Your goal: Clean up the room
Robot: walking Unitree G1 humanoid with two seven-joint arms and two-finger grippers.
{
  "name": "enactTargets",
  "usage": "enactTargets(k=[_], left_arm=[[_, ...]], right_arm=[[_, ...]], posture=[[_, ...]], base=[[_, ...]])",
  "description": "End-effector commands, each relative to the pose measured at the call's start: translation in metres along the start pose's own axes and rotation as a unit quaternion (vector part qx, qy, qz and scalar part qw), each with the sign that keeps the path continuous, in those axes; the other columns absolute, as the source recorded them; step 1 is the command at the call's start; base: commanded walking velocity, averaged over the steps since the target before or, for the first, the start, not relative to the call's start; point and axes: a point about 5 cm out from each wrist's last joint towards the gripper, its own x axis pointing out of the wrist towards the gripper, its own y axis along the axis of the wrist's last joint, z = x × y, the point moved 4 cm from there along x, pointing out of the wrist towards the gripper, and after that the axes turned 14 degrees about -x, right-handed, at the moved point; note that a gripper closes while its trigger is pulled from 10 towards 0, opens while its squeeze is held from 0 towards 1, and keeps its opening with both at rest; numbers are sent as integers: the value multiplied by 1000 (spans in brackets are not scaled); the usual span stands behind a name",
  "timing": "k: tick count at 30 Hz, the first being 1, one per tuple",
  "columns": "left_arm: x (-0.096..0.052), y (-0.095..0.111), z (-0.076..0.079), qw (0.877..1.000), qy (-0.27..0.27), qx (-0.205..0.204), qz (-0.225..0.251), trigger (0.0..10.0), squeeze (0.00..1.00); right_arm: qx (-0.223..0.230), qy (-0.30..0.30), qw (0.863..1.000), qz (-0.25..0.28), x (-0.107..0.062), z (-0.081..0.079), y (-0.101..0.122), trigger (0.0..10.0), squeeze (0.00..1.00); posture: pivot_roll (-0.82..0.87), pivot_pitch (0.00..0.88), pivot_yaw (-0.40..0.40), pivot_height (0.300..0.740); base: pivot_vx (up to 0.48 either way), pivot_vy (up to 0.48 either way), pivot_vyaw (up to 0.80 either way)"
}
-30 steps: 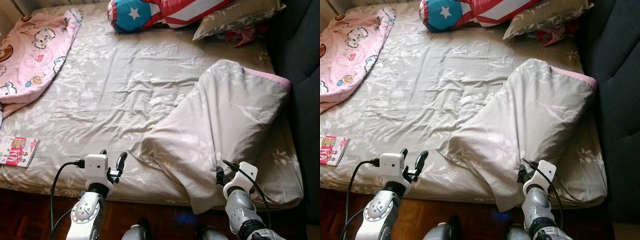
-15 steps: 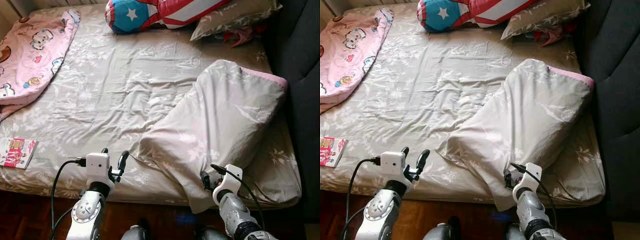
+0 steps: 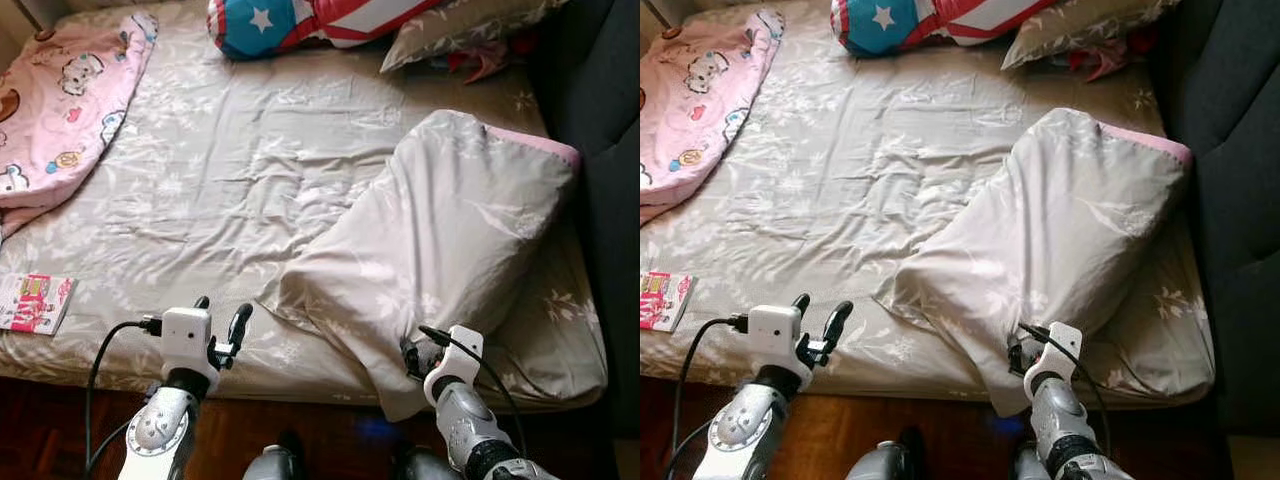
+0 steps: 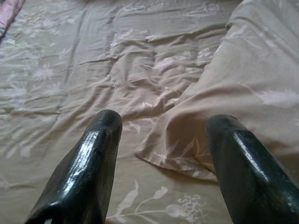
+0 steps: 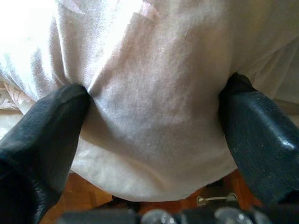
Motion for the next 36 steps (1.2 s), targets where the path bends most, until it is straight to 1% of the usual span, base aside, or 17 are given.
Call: enactTargets(k=[1,3,4,5,6,17,29,36], left_arm=[[-6,-3,-6,1000,9,4,-14,10000,0],[-6,-1,-4,1000,8,5,-14,10000,0],[-6,0,-4,1000,8,4,-12,10000,0],[-5,1,-3,1000,8,3,-12,10000,0],[-5,1,-2,1000,7,3,-12,10000,0],[-8,-3,2,1000,10,-5,-20,10000,0],[-7,-5,3,1000,14,-10,-19,10000,0],[-1,-6,5,1000,13,-12,-17,10000,0]], right_arm=[[12,13,999,-27,-3,-12,-16,10000,0],[17,12,1000,-22,-2,-12,-13,10000,0],[13,12,1000,-23,-2,-12,-13,3843,0],[10,11,1000,-23,-1,-12,-12,353,0],[2,12,1000,-27,-1,-12,-13,0,0],[2,11,999,-39,-5,-8,-26,0,0],[0,11,1000,-27,-3,-7,-18,0,0],[-2,7,1000,-27,-3,-4,-18,0,0]], posture=[[147,381,169,740],[148,386,169,740],[148,388,169,740],[148,388,169,740],[146,389,169,740],[136,396,152,740],[122,389,135,740],[107,371,125,740]], base=[[0,0,0],[0,0,0],[0,0,0],[0,0,0],[0,0,0],[0,0,0],[0,0,0],[0,0,0]])
